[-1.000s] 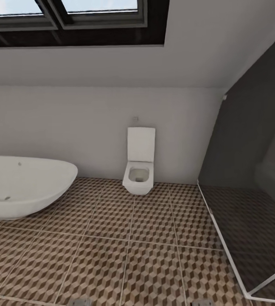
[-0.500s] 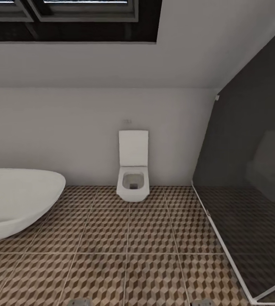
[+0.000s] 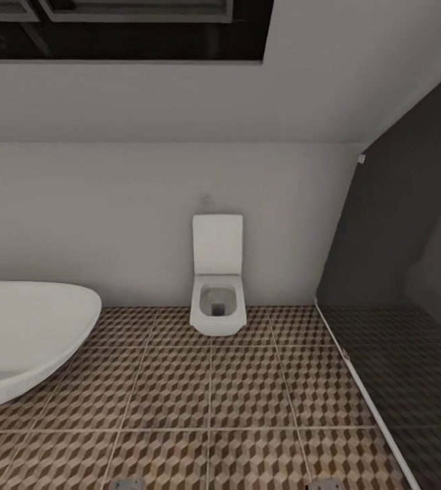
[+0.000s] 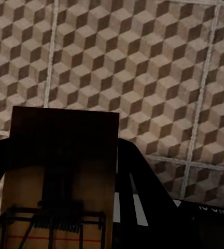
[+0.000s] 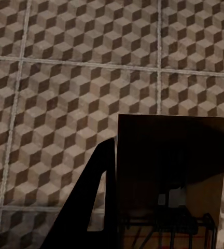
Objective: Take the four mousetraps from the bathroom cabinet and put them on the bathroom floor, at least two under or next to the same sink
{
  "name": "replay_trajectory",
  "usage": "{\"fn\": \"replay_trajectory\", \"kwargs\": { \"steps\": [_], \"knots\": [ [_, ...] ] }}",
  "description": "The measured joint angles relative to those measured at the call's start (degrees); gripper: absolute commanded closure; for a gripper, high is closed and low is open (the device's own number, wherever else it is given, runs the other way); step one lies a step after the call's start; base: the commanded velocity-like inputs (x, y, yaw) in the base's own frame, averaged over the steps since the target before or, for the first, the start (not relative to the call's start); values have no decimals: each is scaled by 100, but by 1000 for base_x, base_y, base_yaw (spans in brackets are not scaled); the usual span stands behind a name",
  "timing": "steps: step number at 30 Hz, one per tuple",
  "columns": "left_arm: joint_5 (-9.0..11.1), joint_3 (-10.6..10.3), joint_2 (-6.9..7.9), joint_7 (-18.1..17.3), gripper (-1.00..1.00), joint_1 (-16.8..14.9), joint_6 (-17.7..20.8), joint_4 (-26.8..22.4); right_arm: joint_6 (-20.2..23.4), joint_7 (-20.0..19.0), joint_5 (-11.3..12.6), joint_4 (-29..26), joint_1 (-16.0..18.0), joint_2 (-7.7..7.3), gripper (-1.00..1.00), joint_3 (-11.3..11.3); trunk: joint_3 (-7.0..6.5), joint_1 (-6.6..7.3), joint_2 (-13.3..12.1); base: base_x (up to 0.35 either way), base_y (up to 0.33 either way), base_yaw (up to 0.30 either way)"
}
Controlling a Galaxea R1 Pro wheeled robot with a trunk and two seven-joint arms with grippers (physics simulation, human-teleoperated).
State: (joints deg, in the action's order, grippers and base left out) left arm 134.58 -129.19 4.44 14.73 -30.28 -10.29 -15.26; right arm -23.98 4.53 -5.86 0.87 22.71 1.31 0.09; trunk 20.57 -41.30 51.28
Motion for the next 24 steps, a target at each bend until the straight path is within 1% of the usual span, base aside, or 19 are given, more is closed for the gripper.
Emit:
{"fn": "replay_trajectory", "kwargs": {
  "steps": [7, 24],
  "knots": [
    [0, -3, -6, -2, 100, 3, 0, 0, 3, 0, 1, 0, 0, 0, 100, 0, 0, 0, 0, 318, 94, 0],
    [0, -3, -17, -3, 100, 0, 0, -2, 4, 0, 2, 0, 0, 5, 100, 0, 0, 0, 0, 330, 3, 0]
  ]
}}
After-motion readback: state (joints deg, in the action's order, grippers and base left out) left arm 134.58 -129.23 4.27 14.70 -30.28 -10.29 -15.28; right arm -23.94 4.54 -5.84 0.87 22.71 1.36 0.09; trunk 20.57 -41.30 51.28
